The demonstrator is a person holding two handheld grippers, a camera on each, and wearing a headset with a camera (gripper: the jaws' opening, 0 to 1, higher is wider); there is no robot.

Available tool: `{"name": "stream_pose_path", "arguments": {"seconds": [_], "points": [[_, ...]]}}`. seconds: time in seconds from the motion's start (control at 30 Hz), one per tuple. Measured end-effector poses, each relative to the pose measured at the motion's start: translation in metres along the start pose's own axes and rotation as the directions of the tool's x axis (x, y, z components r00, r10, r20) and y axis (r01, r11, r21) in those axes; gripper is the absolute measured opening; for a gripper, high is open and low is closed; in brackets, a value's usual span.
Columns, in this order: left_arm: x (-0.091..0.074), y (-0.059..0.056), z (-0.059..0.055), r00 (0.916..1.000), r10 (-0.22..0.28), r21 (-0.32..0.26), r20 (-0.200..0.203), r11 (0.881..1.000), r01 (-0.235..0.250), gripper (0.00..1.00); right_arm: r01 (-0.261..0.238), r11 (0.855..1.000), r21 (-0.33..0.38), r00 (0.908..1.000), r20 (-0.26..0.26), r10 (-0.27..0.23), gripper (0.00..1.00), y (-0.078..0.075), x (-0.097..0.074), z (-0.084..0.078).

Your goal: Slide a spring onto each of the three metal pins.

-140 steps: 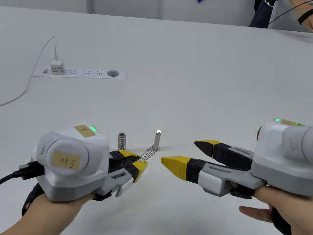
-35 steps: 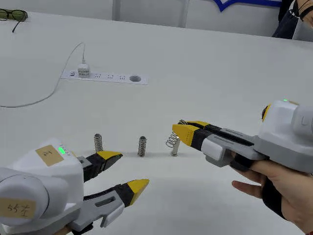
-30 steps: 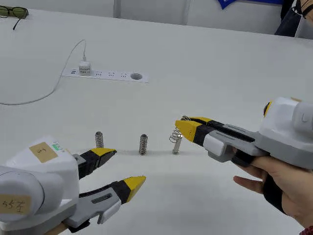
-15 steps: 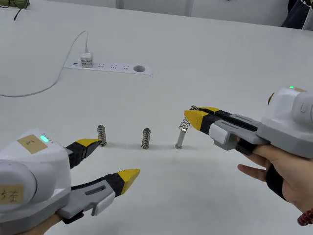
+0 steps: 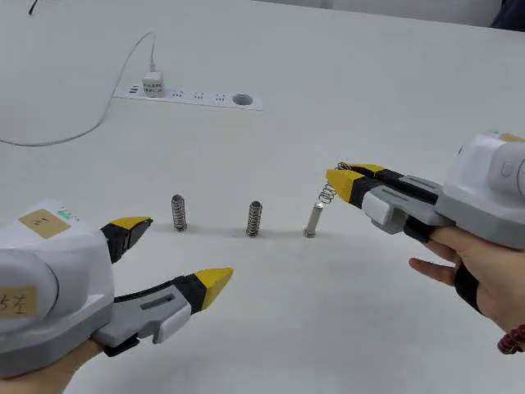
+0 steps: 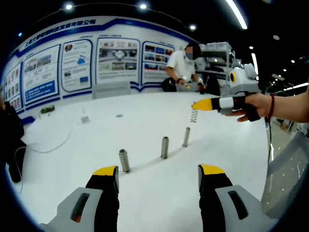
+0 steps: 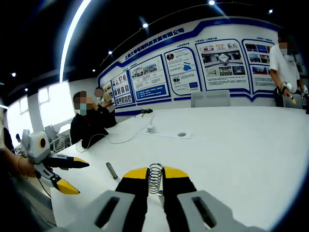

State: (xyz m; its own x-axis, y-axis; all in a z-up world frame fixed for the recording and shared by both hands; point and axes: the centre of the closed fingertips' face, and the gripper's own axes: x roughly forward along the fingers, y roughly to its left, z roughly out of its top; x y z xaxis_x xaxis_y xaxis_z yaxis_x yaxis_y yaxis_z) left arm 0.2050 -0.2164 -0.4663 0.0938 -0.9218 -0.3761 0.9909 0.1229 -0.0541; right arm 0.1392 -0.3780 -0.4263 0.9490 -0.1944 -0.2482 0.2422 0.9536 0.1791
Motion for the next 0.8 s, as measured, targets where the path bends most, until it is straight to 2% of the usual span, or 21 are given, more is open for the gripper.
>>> {"name": "stream_pose_path", "arguments": {"seconds": [0.3, 0.5, 0.8], "points": [[-0.001, 0.007, -0.006, 0.9996, 0.024, -0.013, -0.016, 1.0, -0.025, 0.73, 0.037, 0.999, -0.011, 0.9993, -0.008, -0.037, 0.12, -0.008, 0.009, -0.009], [-0.001, 0.01, -0.007, 0.9991, 0.037, -0.015, -0.02, 0.999, -0.037, 0.78, 0.038, 0.999, -0.008, 0.9992, -0.012, -0.038, 0.12, -0.008, 0.012, -0.012], [-0.001, 0.013, -0.01, 0.9985, 0.048, -0.023, -0.026, 0.999, -0.049, 0.81, 0.027, 0.995, -0.095, 0.9984, -0.046, -0.032, 0.12, -0.004, 0.015, -0.022]]}}
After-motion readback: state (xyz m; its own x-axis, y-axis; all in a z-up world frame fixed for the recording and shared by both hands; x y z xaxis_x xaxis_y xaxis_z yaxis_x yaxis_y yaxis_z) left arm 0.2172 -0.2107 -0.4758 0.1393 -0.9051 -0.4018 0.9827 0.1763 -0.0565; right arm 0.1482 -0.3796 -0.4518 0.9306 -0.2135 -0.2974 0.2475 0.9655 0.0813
